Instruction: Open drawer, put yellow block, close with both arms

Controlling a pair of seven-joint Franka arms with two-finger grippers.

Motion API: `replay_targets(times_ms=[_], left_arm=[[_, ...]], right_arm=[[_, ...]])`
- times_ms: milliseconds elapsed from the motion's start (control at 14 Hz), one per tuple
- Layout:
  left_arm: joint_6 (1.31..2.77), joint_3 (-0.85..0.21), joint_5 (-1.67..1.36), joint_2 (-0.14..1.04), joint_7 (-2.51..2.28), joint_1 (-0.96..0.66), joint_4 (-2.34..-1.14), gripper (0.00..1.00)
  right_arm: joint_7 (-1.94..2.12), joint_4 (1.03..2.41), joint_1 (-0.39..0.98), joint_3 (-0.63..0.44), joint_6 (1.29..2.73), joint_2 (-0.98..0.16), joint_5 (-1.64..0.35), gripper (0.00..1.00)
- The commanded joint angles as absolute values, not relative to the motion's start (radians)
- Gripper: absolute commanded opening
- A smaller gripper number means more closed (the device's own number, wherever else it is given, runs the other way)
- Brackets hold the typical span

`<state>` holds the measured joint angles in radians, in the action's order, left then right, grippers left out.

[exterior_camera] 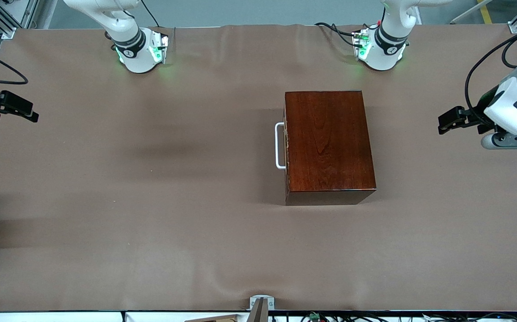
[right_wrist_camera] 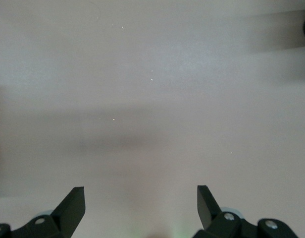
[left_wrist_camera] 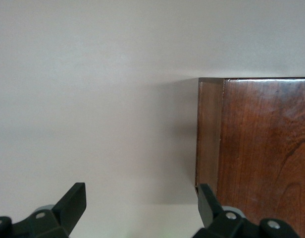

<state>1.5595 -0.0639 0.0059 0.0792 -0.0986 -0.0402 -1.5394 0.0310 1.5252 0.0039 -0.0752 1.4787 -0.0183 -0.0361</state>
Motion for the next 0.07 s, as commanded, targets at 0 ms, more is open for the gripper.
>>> replay_targets(times_ms=[0], left_arm=[[1.566, -0.067, -0.014, 0.064, -0.083, -0.034, -1.546, 1.00]], right_arm=[[0.021, 1.511, -0.011, -0.064, 1.468, -0.021, -0.029, 1.00]])
